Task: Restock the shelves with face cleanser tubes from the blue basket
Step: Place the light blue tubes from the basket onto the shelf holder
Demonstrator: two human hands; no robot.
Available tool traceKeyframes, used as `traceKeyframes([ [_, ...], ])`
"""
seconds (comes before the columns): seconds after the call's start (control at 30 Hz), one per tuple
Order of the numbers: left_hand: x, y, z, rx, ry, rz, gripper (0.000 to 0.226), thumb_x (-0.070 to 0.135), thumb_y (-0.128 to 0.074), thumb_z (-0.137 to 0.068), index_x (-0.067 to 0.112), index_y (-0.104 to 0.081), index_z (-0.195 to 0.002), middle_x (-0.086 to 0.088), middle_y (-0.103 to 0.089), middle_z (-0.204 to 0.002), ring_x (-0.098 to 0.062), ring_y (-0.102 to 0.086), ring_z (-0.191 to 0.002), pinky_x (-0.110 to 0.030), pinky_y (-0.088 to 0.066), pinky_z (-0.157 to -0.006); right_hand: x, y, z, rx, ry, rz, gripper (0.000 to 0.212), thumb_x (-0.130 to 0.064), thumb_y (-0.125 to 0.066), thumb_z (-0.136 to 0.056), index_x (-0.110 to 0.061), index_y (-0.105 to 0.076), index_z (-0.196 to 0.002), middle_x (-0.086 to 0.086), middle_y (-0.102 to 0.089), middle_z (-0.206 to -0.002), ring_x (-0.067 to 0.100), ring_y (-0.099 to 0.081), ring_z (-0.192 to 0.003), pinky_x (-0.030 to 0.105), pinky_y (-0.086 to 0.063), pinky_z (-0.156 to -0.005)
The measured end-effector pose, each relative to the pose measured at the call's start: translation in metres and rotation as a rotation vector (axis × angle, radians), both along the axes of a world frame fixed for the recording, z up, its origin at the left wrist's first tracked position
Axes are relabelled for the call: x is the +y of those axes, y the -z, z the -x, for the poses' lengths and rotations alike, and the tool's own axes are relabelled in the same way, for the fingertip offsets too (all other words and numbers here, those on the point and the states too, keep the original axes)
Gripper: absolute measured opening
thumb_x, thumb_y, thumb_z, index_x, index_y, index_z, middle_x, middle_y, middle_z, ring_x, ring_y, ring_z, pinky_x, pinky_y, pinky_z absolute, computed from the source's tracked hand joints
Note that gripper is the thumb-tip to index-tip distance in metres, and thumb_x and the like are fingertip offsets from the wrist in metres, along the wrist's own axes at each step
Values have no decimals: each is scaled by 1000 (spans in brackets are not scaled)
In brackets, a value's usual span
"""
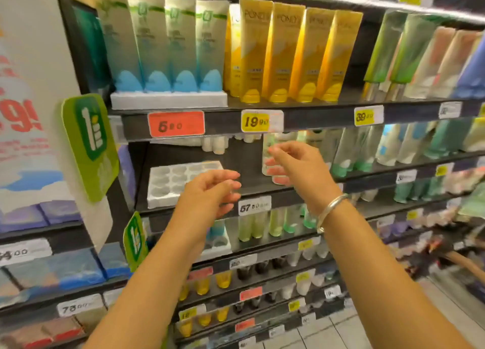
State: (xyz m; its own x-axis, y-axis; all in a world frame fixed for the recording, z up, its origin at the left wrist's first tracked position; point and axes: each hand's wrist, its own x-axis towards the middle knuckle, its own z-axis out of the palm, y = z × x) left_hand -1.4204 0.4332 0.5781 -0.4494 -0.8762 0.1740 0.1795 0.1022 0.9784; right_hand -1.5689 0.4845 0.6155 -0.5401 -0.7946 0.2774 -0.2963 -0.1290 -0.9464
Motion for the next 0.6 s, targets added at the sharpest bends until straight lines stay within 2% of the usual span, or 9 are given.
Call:
traceKeyframes([
  [0.1, 9, 46, -6, -68, 40, -69, 21, 5, -53, -89, 21, -66, -84, 9, -69, -73, -1, -63, -61, -15, -50, -56, 30, 50, -1, -118, 51, -134, 15, -17, -51, -93, -13, -57, -80, 2, -62, -73, 13, -60, -62, 21, -48, -56],
  [0.2, 23, 97, -3, -174, 117, -171, 24, 6, -52, -91, 23, -66, -82, 9, -70, -72, -3, -64, -64, -16, -49, -56, 70, 103, 5, -256, 129, -260, 13, -17, -51, -94, -12, -55, -83, 3, -62, -74, 14, -58, -61, 23, -45, -56],
  [0.27, 38, 133, 1, -254, 181, -268, 22, 6, -52, -91, 22, -66, -83, 4, -69, -77, -8, -62, -66, -16, -48, -54, 105, 140, 9, -318, 182, -349, 15, -17, -51, -94, -12, -55, -81, 6, -62, -75, 12, -57, -57, 23, -44, -54],
  [0.33, 58, 163, 9, -329, 256, -356, 21, 7, -51, -92, 20, -65, -84, 0, -68, -81, -11, -61, -70, -19, -48, -58, 143, 173, 14, -388, 256, -432, 16, -18, -51, -94, -12, -57, -80, 7, -62, -78, 10, -58, -54, 22, -44, -53],
  [0.4, 80, 185, 20, -398, 323, -426, 19, 6, -50, -92, 18, -65, -86, -1, -67, -81, -11, -60, -69, -20, -47, -59, 182, 199, 21, -482, 337, -494, 18, -18, -51, -94, -4, -59, -87, 9, -61, -80, 14, -56, -58, 20, -43, -54],
  [0.43, 90, 194, 27, -419, 352, -459, 18, 5, -51, -92, 14, -64, -87, -2, -66, -77, -10, -60, -63, -18, -48, -54, 200, 210, 25, -520, 374, -519, 21, -19, -50, -94, -1, -59, -89, 8, -61, -78, 15, -56, -60, 20, -43, -56],
  [0.5, 111, 210, 44, -452, 396, -520, 15, 0, -51, -91, 8, -63, -87, -3, -64, -65, -8, -55, -48, -15, -43, -42, 235, 228, 33, -581, 447, -556, 18, -21, -51, -93, -11, -59, -82, 4, -62, -77, 14, -59, -64, 22, -46, -59],
  [0.53, 122, 218, 53, -479, 418, -549, 14, -1, -51, -91, 7, -62, -87, -3, -64, -63, -9, -54, -47, -15, -43, -42, 251, 237, 38, -611, 481, -561, 17, -21, -51, -93, -15, -58, -79, 2, -62, -77, 13, -59, -65, 23, -47, -60],
  [0.6, 140, 233, 73, -552, 462, -586, 14, 3, -50, -92, 9, -62, -87, -5, -63, -72, -15, -55, -58, -22, -47, -53, 281, 254, 49, -670, 535, -574, 15, -20, -50, -93, -16, -56, -80, 2, -61, -75, 14, -58, -65, 24, -45, -60],
])
